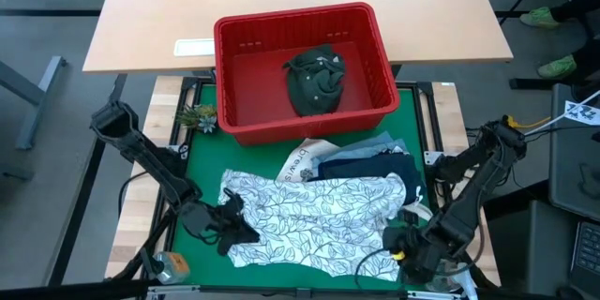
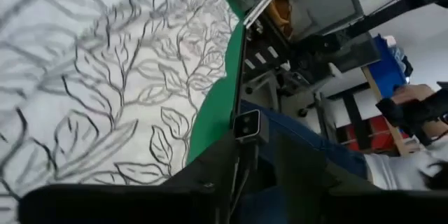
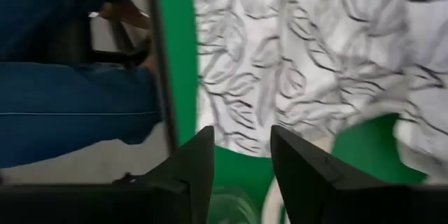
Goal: Fold laundry
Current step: Fold the patterned white shirt
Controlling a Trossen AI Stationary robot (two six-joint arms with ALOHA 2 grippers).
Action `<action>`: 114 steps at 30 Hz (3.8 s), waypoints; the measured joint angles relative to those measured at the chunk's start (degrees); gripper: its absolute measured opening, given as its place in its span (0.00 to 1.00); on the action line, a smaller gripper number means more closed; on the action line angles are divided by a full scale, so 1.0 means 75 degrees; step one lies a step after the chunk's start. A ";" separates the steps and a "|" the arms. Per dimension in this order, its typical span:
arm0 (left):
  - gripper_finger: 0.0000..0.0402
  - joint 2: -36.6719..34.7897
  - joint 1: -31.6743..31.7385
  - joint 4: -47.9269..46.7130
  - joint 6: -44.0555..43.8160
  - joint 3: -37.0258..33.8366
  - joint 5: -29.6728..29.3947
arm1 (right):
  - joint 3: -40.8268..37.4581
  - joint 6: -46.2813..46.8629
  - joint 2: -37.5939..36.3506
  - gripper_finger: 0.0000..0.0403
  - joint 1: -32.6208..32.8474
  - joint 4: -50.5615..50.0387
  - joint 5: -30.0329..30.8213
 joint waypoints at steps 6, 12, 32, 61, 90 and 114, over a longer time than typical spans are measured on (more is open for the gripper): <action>0.37 0.0890 -0.0052 0.0822 -0.0594 0.0000 0.0441 | -0.0001 0.0471 0.0000 0.35 0.0018 0.0249 -0.0043; 0.46 0.1502 -0.0055 0.1229 -0.0707 0.0067 0.0963 | -0.0014 0.0540 0.0104 0.35 0.0016 0.0361 -0.0152; 0.46 0.1646 -0.0052 0.1063 -0.0695 0.0134 0.0968 | -0.0023 -0.0941 0.1709 0.35 0.0508 0.0486 -0.1123; 0.46 0.1646 -0.0226 -0.0159 0.2505 0.0692 0.1276 | -0.0003 -0.2095 0.3328 0.35 0.1267 0.1350 -0.0429; 0.46 0.3433 -0.1049 -0.6231 0.1851 0.3873 0.0663 | -0.0020 -0.2066 0.3357 0.35 0.1267 0.1382 -0.0455; 0.02 0.3724 -0.1192 -0.6482 0.1469 0.3992 0.0851 | 0.0425 -0.2047 0.3415 0.03 0.1267 0.0965 -0.0238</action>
